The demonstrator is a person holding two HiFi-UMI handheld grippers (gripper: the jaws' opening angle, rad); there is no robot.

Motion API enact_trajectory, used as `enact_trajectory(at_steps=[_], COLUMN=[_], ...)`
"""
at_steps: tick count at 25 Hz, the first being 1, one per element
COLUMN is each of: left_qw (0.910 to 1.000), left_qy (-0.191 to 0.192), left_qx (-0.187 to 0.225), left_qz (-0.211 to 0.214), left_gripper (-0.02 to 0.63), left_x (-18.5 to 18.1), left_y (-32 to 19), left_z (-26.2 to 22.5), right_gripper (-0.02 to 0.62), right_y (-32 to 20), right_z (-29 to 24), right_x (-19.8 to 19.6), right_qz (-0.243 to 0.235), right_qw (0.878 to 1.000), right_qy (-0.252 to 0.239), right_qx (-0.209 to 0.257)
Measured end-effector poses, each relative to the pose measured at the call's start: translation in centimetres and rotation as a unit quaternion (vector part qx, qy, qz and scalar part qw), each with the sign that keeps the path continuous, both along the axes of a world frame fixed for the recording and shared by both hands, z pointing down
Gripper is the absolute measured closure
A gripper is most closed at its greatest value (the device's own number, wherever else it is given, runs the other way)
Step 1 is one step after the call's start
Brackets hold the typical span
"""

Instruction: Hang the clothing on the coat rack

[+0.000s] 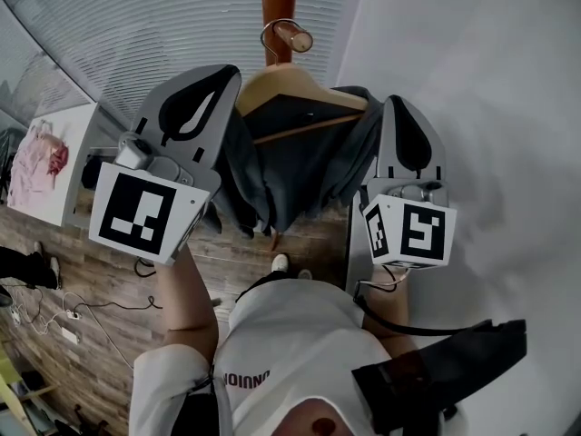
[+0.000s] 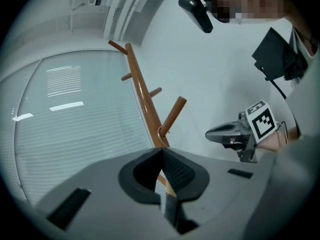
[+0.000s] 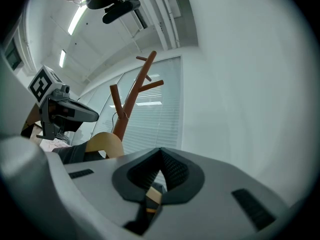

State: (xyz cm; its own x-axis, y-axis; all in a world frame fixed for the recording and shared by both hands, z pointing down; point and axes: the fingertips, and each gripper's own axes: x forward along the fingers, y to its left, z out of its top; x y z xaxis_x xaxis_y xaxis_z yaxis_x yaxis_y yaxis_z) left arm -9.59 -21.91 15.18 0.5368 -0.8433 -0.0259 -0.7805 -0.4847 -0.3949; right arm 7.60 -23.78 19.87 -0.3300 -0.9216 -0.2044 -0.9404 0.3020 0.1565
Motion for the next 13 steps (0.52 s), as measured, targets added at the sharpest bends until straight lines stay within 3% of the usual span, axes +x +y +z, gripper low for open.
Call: enact_trajectory(at_steps=[13], left_qw=[0.9999], left_qy=[-0.007], left_qx=[-0.007], left_qz=[-0.003], left_gripper=[0.594], left_x=[0.36], left_y=[-0.05], left_z=[0.26], right_gripper=[0.575], right_y=[-0.22], right_z=[0.11], right_x=[-0.21], right_qz=[-0.013], right_qw=[1.0], right_qy=[-0.001], right_qx=[-0.003])
